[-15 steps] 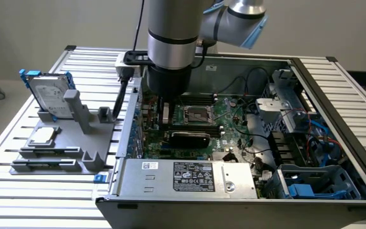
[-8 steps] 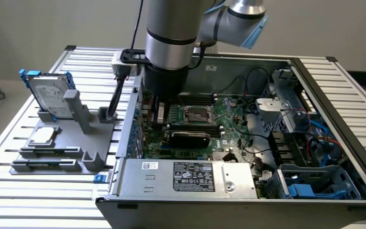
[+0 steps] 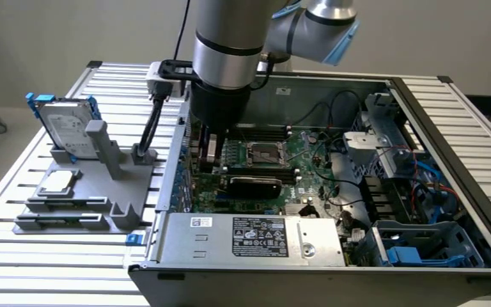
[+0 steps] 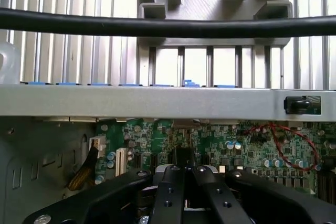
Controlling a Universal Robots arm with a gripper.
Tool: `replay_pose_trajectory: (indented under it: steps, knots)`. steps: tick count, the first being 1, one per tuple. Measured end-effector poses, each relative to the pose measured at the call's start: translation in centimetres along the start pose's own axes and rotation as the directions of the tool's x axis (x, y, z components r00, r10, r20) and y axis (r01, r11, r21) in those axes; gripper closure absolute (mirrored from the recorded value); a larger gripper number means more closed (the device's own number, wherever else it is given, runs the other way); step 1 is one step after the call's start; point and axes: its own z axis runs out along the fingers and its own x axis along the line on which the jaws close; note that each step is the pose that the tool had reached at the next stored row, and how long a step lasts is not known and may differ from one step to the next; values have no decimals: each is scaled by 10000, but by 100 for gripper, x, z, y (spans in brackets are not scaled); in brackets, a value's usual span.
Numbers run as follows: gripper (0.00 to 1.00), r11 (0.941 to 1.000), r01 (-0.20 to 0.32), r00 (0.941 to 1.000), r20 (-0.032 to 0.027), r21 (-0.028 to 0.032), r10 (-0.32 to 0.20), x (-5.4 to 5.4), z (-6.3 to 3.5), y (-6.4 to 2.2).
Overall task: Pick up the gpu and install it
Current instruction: 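Press down on the gpu until it lock into place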
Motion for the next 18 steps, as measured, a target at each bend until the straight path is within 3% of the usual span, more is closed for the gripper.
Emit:
replay_pose_trajectory:
  steps: [4, 18]
  knots:
    - [89, 10000, -2, 10000, -25, -34, 2, 0, -18, 19]
    - [89, 9999, -42, 9997, -251, -128, 39, 0, -32, 92]
